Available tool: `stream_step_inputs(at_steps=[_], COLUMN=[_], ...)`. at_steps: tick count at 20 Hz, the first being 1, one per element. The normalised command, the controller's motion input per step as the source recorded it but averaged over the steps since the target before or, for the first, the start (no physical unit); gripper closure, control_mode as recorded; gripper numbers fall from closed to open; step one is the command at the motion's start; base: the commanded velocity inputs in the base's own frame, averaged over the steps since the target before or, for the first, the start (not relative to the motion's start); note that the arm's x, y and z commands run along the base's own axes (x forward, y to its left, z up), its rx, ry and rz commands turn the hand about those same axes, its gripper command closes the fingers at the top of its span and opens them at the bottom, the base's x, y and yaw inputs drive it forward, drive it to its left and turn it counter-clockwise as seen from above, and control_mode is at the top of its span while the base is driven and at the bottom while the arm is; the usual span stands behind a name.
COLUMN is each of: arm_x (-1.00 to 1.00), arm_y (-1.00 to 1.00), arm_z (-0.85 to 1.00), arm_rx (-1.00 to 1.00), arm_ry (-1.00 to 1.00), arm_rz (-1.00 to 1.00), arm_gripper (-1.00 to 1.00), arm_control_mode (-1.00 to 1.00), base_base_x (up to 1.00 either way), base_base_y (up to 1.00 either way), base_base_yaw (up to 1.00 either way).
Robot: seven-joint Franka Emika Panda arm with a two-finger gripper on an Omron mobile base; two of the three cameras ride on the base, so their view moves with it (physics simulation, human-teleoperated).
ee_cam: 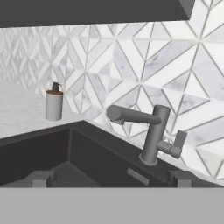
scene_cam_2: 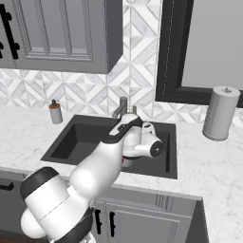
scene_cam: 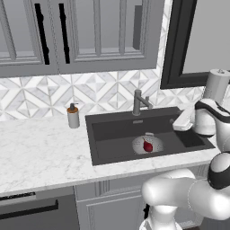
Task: Put the colander in the sink, put the pear in the colander, and turn on the sink faucet and pour water over the colander.
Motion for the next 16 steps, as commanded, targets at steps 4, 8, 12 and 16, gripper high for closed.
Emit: stream_step_inputs(at_steps=[4,8,12,16], arm_x=[0.07,0.06,0.21,0.23], arm_y=[0.00,0.00,0.03,0.00], arm_z=[0.21,0.15,0.00,0.00], arm_rx=[0.00,0.00,0.00,0.00], arm_ry=[-0.17,-0.15,-0.03,0.00], arm_rz=[0.00,0.00,0.00,0.00], arm_gripper=[-1.00,-1.00,-1.00,-1.00], arm_control_mode=[-1.00,-1.00,-1.00,-1.00], base_base_x=[0.00,0.00,0.00,0.00], base_base_y=[0.00,0.00,0.00,0.00], base_base_yaw=[0.00,0.00,0.00,0.00])
